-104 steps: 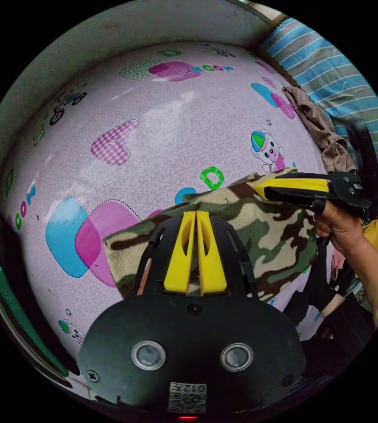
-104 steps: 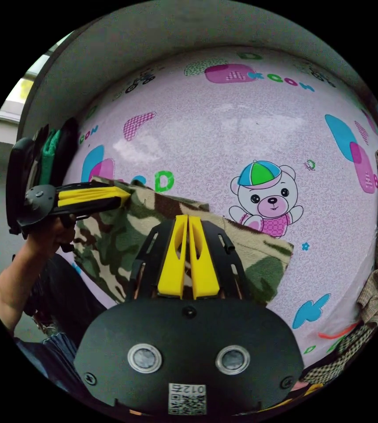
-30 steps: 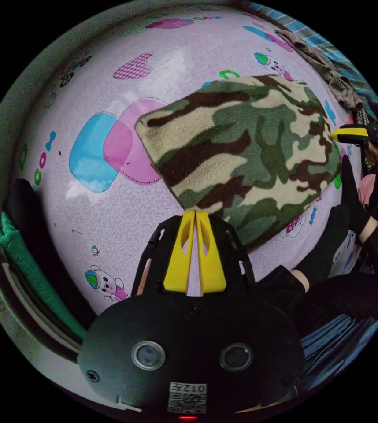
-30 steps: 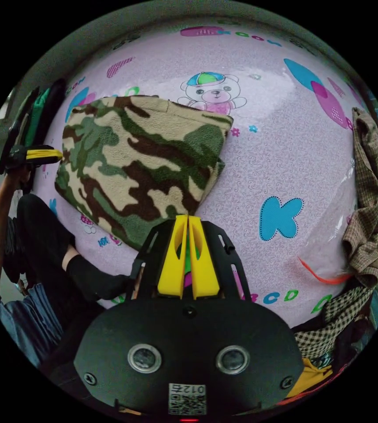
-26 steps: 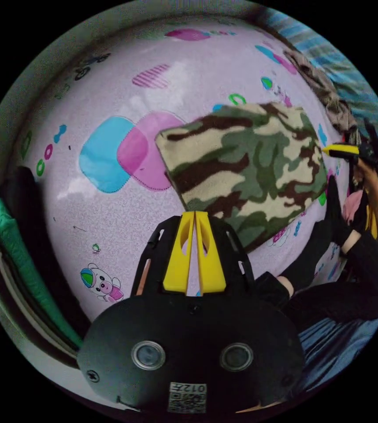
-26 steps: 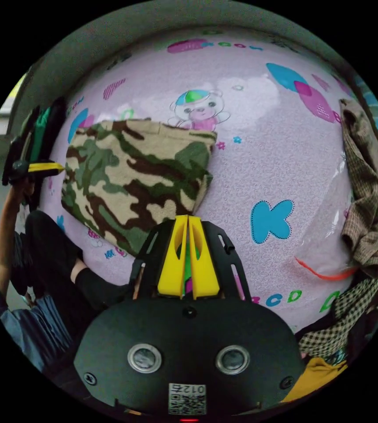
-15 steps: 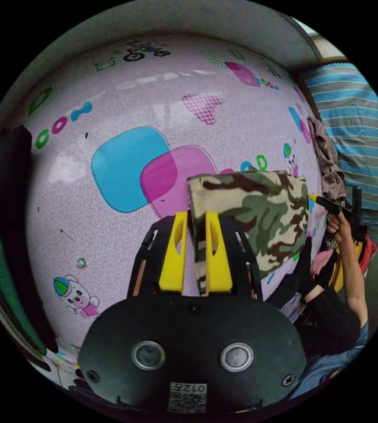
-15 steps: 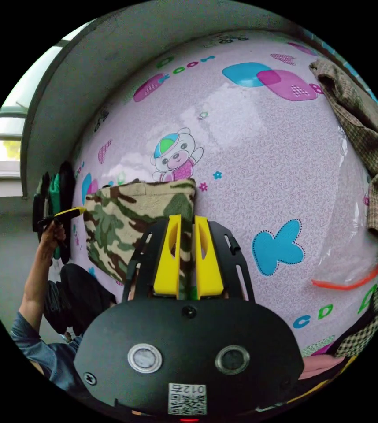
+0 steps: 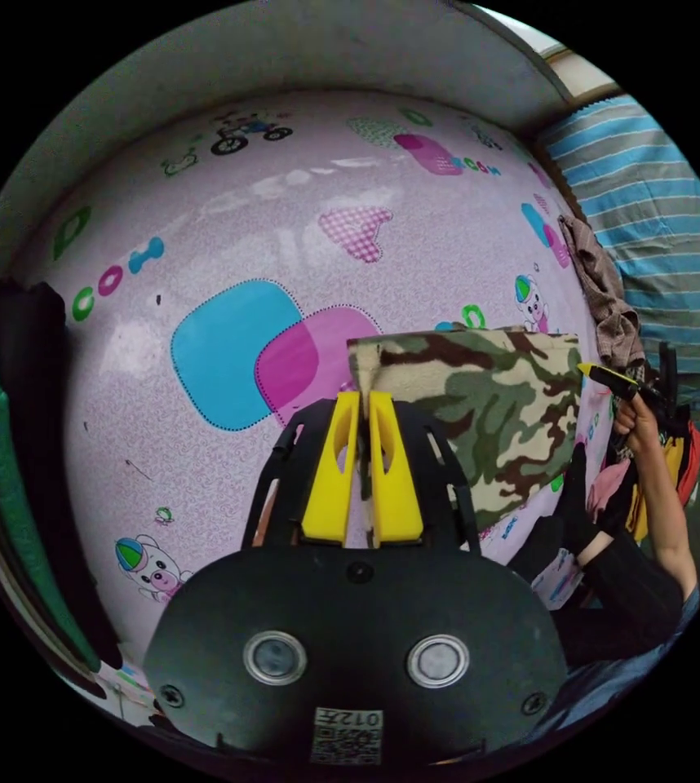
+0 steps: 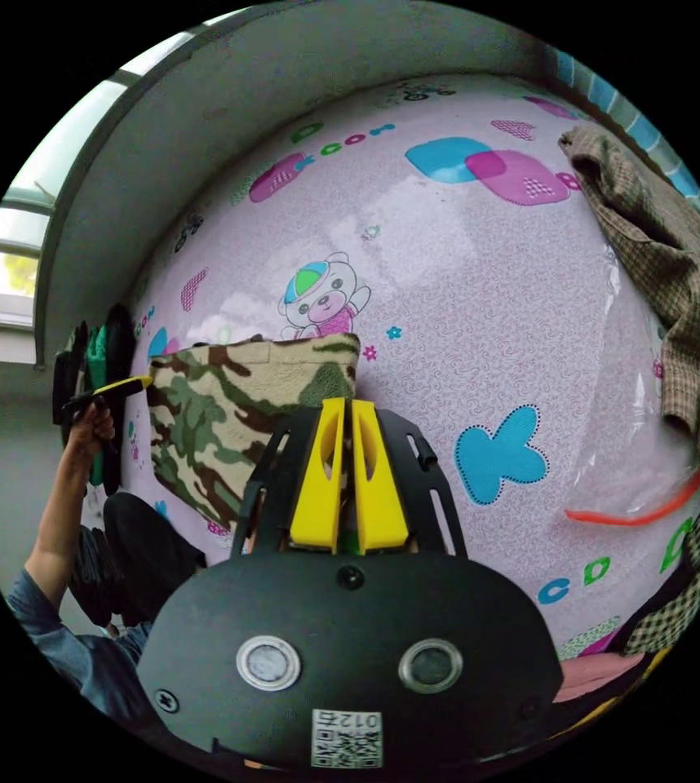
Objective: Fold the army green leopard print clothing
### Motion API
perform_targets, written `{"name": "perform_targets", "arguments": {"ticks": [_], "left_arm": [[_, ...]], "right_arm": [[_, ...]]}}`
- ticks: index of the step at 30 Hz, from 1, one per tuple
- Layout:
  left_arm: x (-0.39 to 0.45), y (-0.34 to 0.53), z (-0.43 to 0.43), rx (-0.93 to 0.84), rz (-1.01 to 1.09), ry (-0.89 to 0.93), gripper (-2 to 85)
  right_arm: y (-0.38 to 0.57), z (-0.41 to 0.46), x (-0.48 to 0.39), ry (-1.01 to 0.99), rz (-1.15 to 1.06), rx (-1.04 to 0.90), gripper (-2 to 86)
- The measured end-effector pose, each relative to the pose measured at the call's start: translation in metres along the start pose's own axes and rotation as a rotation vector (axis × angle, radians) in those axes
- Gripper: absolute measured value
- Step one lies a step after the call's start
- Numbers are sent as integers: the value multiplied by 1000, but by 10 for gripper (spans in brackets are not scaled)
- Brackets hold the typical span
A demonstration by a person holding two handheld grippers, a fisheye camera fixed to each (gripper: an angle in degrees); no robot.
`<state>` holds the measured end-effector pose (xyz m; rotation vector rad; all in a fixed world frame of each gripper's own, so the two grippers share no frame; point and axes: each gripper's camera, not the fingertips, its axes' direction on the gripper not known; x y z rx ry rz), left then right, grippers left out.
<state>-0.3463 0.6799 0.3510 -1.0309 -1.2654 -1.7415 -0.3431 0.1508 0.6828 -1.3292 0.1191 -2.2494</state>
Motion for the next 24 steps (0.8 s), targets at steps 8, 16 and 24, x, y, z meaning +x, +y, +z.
{"name": "perform_targets", "arguments": {"ticks": [8, 16, 24], "left_arm": [[-9, 15, -22, 84, 46, 43, 3], [-31, 22, -20, 140, 51, 152, 4], [-27, -3, 22, 37, 64, 30, 18]], "right_arm": [[29, -22, 10, -45, -18, 89, -9], [53, -33, 25, -57, 9, 172, -10], [42, 13, 52, 47, 49, 51, -4]]}}
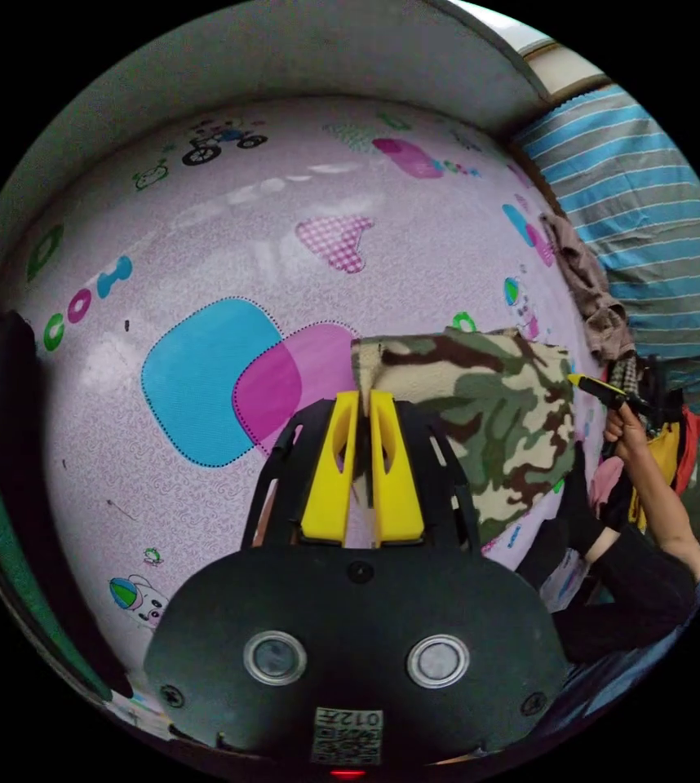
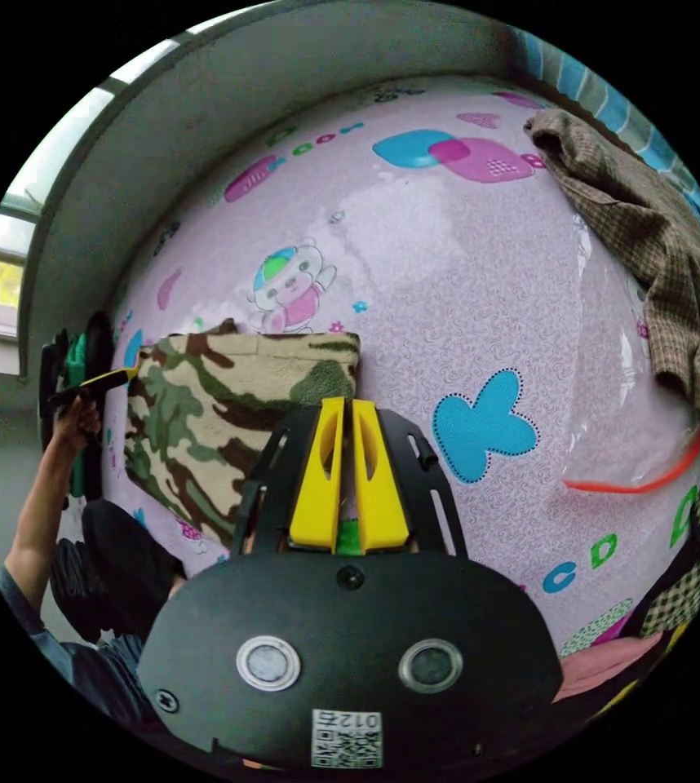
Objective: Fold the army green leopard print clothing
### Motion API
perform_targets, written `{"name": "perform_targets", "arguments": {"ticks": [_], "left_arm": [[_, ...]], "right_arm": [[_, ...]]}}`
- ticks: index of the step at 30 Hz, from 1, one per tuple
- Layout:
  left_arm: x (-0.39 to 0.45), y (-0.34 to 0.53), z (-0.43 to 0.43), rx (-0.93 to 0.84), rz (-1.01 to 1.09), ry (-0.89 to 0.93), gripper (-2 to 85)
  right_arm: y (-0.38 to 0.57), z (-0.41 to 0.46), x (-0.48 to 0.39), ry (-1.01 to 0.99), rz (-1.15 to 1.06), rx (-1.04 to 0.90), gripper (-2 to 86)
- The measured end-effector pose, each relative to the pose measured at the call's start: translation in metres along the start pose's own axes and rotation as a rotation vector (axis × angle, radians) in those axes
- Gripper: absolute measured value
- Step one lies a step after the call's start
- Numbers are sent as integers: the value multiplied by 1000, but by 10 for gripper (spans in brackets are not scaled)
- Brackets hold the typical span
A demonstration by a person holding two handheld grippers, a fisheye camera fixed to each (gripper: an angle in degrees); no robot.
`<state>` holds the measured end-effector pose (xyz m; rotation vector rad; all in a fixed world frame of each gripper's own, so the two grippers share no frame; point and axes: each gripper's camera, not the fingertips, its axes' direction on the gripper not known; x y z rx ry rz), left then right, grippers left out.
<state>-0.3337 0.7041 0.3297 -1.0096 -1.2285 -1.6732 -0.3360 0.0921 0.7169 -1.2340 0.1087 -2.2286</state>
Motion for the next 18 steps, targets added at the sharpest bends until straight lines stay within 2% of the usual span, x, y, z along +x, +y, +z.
{"name": "perform_targets", "arguments": {"ticks": [6, 11, 15, 18], "left_arm": [[-13, -2, -2, -27, -71, 2, 47], [-41, 21, -15, -48, -126, 141, 63], [-57, 37, -8, -56, -162, 264, 76], [-59, 39, -4, -33, -181, 258, 78]], "right_arm": [[-13, 1, 9, -10, -5, -24, 30], [-3, -8, 54, -260, 104, -71, 64], [7, 5, 77, -359, 167, -99, 78], [8, 16, 81, -412, 199, -107, 81]]}}
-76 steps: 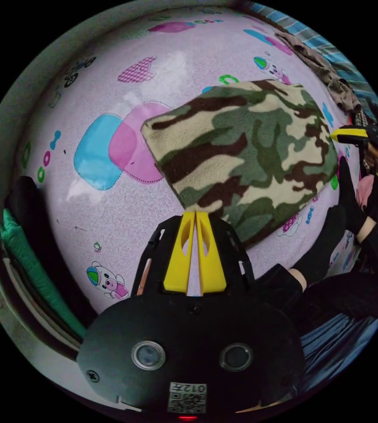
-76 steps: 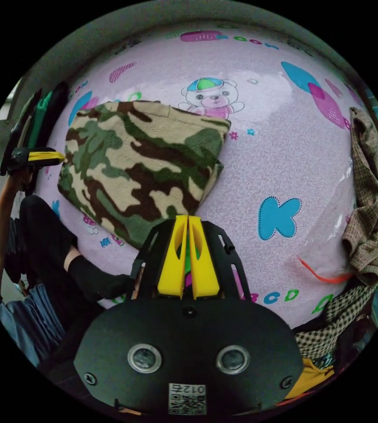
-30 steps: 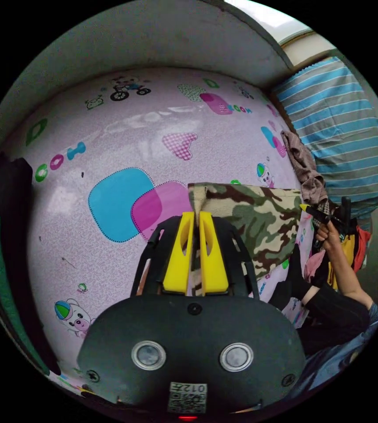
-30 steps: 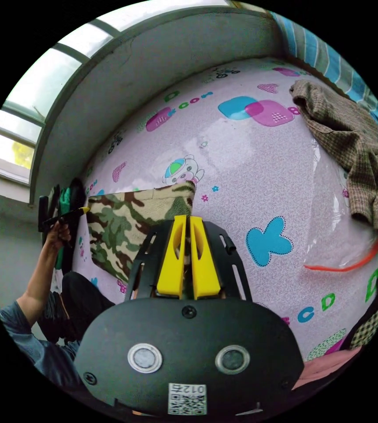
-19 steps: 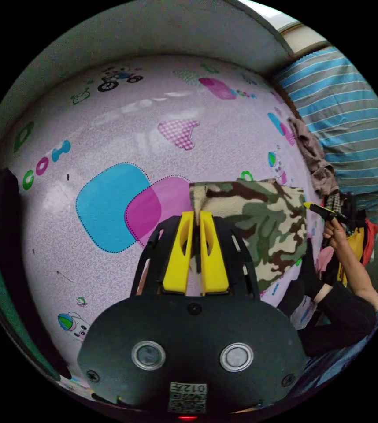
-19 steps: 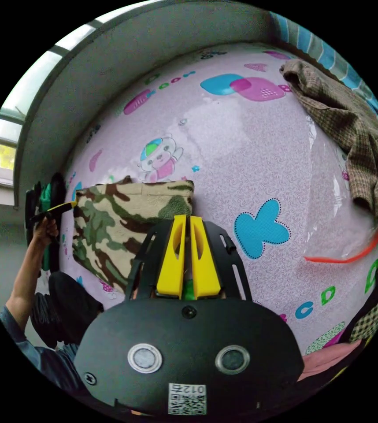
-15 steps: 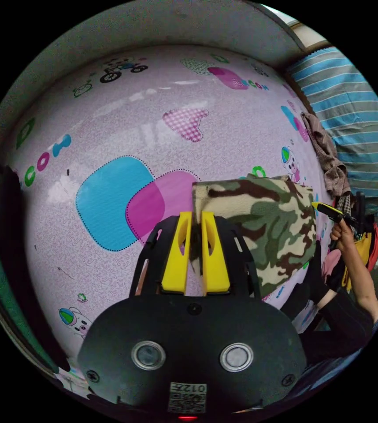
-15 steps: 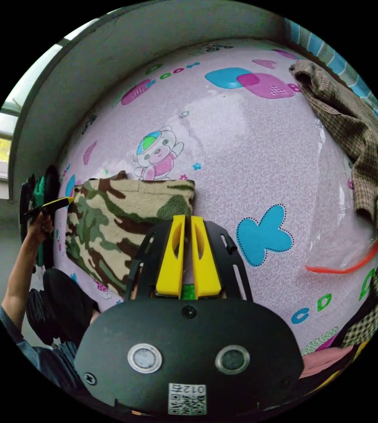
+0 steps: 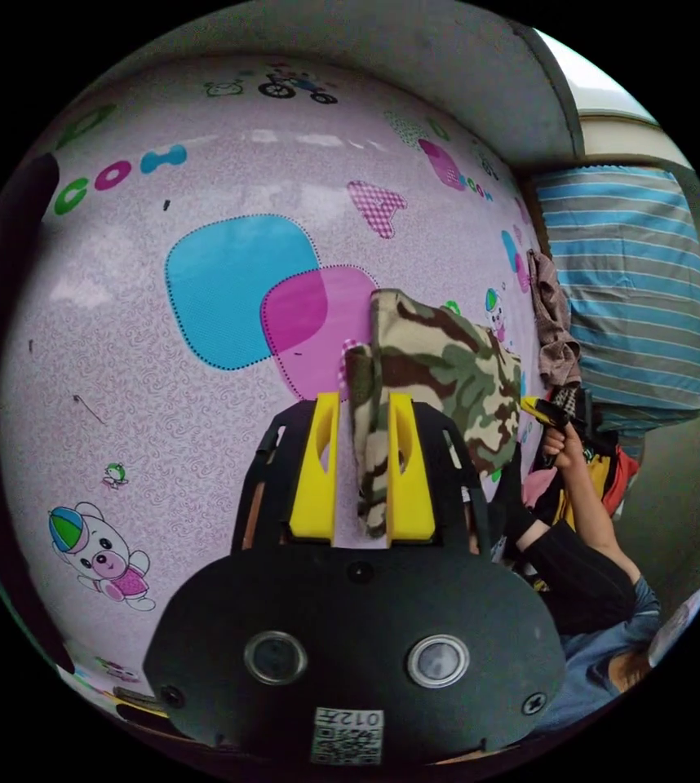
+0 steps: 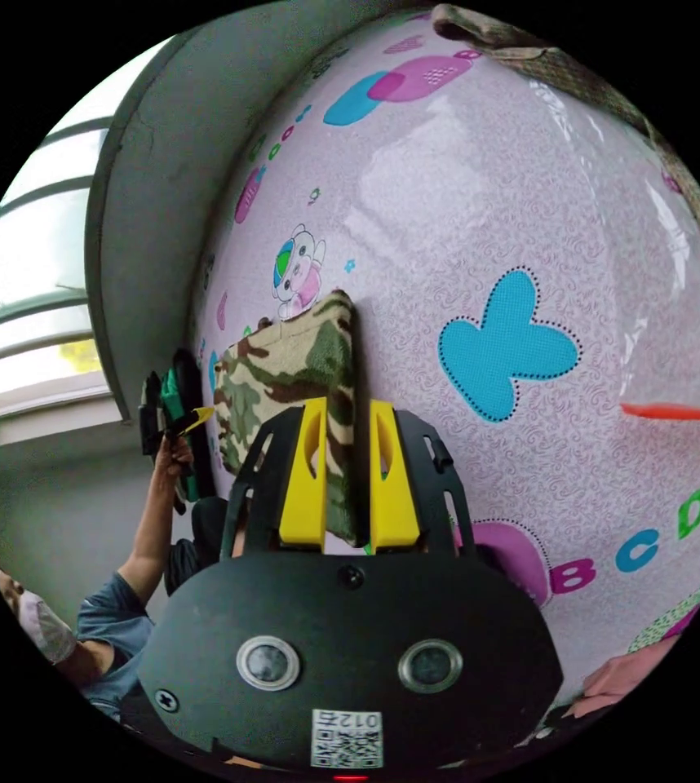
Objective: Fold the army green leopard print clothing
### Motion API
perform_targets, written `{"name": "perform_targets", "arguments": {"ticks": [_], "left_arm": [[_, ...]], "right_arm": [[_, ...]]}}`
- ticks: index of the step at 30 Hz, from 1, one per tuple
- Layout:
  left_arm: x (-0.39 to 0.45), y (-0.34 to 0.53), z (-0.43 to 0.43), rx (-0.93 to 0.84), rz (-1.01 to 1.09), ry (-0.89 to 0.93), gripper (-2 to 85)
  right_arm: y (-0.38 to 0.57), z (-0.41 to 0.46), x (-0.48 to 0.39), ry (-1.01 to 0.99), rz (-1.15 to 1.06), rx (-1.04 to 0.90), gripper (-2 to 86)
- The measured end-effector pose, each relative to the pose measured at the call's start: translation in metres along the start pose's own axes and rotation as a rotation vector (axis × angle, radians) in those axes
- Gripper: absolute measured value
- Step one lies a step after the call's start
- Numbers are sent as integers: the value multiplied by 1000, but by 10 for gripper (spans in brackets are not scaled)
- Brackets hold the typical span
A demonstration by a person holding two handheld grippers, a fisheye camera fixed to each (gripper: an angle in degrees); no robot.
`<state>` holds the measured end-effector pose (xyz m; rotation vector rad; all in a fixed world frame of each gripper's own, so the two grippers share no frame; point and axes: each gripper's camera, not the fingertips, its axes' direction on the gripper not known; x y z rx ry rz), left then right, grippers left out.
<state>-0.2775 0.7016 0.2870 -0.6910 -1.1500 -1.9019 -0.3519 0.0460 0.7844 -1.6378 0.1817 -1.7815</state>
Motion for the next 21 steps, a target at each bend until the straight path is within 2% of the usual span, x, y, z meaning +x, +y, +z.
{"name": "perform_targets", "arguments": {"ticks": [7, 12, 21], "left_arm": [[22, -23, 7, 56, 27, -52, 66], [41, -41, 26, -6, 59, -199, 28], [49, -21, -3, 109, 154, -167, 5]], "right_arm": [[-18, 5, -16, 97, -57, 47, 73], [-29, 18, -27, 153, -104, 32, 7], [-25, 13, -59, 198, -227, 111, -9]]}}
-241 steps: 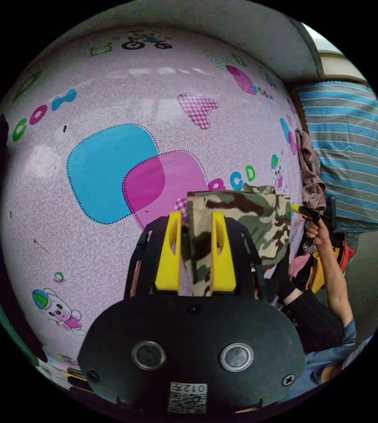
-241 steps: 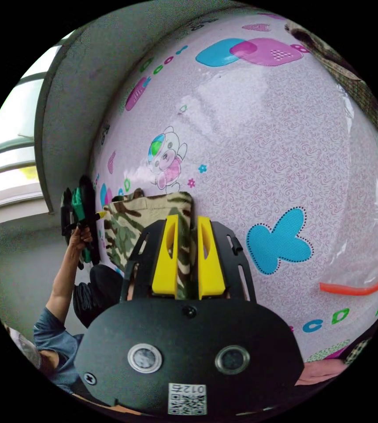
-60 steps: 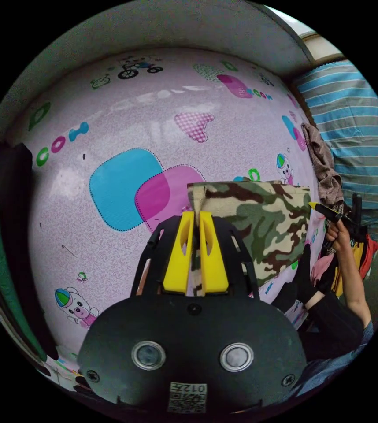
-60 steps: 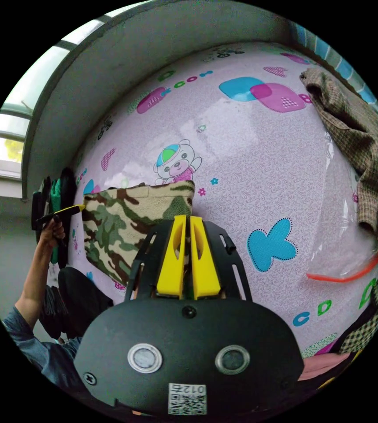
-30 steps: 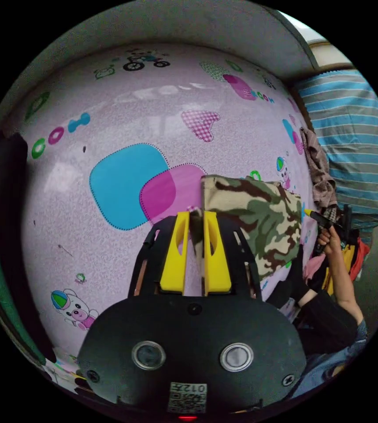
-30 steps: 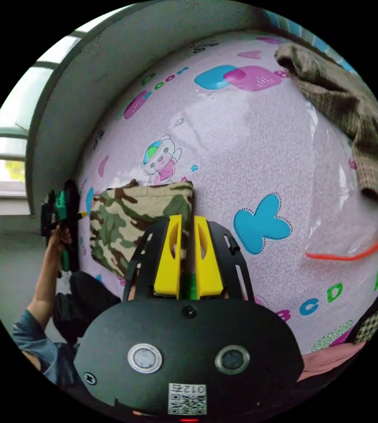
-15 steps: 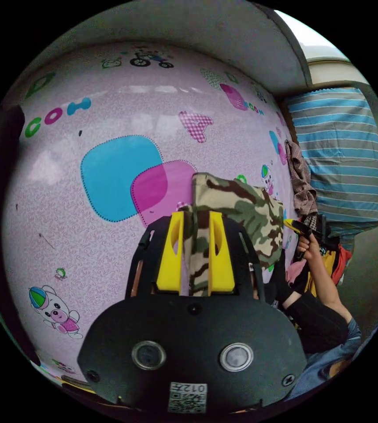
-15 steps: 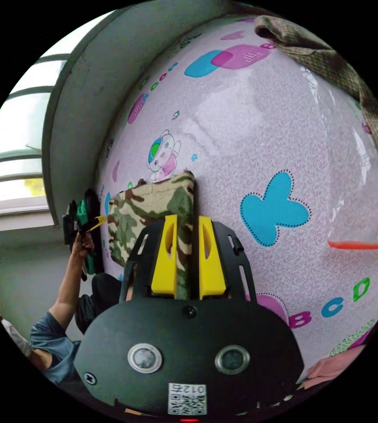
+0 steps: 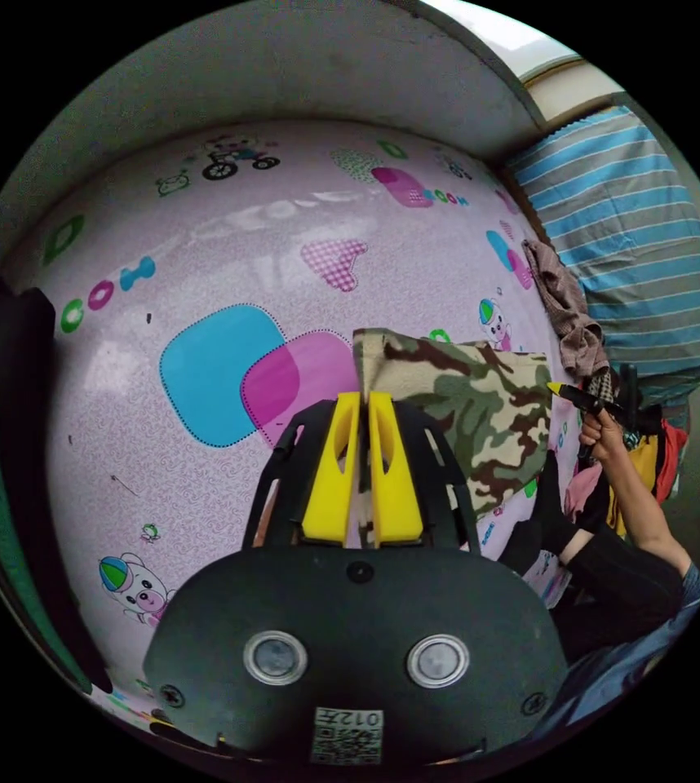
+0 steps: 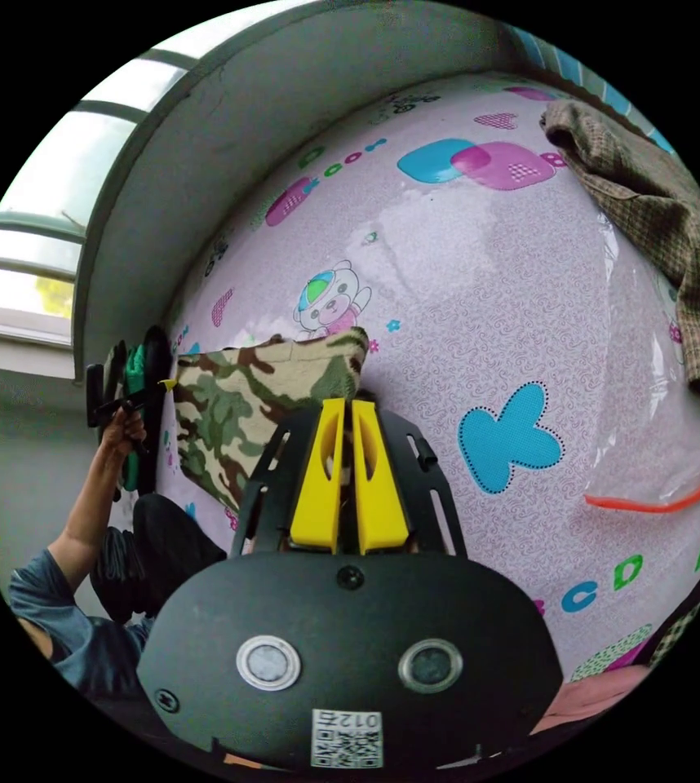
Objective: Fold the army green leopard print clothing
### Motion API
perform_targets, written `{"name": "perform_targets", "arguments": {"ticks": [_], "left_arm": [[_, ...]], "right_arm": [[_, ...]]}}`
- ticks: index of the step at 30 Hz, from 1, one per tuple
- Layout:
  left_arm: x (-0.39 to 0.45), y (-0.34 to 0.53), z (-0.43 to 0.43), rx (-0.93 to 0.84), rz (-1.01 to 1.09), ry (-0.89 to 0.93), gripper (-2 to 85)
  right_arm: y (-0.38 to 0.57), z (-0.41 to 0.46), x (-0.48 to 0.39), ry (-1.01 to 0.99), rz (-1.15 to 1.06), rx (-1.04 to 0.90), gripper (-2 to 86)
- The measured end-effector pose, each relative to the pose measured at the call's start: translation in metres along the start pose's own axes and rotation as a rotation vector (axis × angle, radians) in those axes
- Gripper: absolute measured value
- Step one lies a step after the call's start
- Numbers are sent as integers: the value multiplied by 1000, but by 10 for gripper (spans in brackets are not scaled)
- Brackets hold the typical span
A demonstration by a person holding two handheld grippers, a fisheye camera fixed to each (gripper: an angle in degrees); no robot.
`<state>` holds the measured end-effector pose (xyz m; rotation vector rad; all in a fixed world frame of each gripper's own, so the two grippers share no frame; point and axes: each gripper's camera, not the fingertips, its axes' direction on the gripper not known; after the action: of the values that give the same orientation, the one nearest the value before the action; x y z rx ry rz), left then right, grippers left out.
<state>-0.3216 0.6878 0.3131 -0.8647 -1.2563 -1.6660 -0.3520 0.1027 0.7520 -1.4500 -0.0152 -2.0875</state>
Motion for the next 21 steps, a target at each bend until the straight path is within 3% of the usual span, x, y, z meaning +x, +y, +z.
{"name": "perform_targets", "arguments": {"ticks": [10, 21], "left_arm": [[-25, 12, 31, -8, -117, -35, 29], [-66, 46, 11, -82, -162, 146, 86]], "right_arm": [[-26, 37, -4, 53, 23, -75, 12], [-10, 29, 19, -157, 164, -84, 83]]}}
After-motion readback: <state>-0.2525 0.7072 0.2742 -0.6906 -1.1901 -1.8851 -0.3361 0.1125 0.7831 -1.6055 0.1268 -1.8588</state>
